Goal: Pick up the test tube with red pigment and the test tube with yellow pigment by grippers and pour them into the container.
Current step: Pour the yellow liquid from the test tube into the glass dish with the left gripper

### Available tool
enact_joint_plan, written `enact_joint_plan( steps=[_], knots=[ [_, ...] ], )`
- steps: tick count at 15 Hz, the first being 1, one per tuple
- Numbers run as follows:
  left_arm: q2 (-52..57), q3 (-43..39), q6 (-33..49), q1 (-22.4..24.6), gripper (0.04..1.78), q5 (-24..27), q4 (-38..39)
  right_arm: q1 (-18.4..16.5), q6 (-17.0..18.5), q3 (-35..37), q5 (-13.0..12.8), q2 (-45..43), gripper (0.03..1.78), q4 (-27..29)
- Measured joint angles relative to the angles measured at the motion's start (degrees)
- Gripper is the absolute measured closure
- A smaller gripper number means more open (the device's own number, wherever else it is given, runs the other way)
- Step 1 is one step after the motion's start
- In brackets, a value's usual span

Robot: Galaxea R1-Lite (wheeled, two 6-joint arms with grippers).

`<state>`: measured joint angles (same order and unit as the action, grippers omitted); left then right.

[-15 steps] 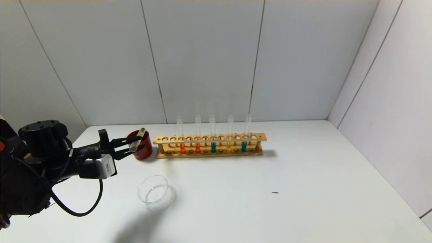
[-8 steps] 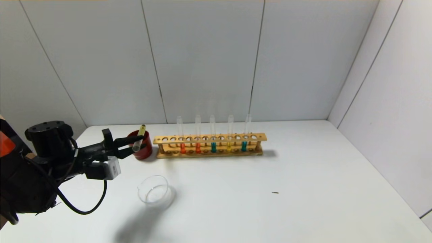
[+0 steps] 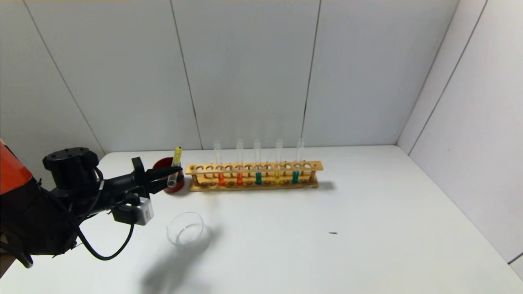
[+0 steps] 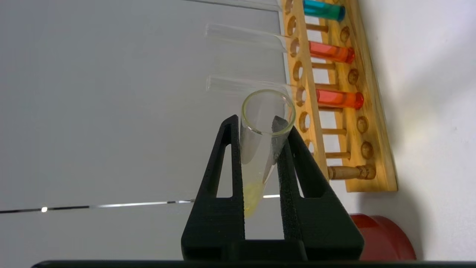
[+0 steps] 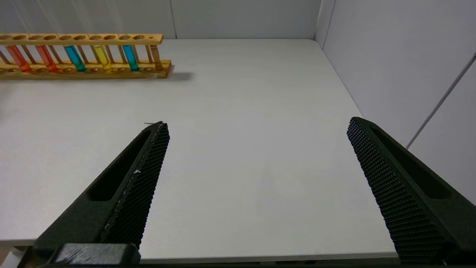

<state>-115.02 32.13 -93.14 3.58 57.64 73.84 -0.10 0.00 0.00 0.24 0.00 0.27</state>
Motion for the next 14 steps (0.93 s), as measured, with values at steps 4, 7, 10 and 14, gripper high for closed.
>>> enact_joint_plan(
  steps=[4, 7, 10, 14],
  knots=[
    [-1.18, 0.16, -1.88, 0.27, 1.5, 0.11, 0.0, 0.0, 0.0, 0.0, 0.0, 0.0, 0.06, -0.02],
    [-1.44, 0.0, -2.97, 0.43, 1.5, 0.18, 0.05, 0.0, 0.0, 0.0, 0.0, 0.0, 0.06, 0.0],
    [-1.49, -0.37, -5.99, 0.44, 1.5, 0.29, 0.0, 0.0, 0.0, 0.0, 0.0, 0.0, 0.06, -0.02],
    [-1.93, -0.41, -8.59, 0.51, 1.5, -0.69, 0.0, 0.0, 0.0, 0.0, 0.0, 0.0, 0.06, -0.02]
  ],
)
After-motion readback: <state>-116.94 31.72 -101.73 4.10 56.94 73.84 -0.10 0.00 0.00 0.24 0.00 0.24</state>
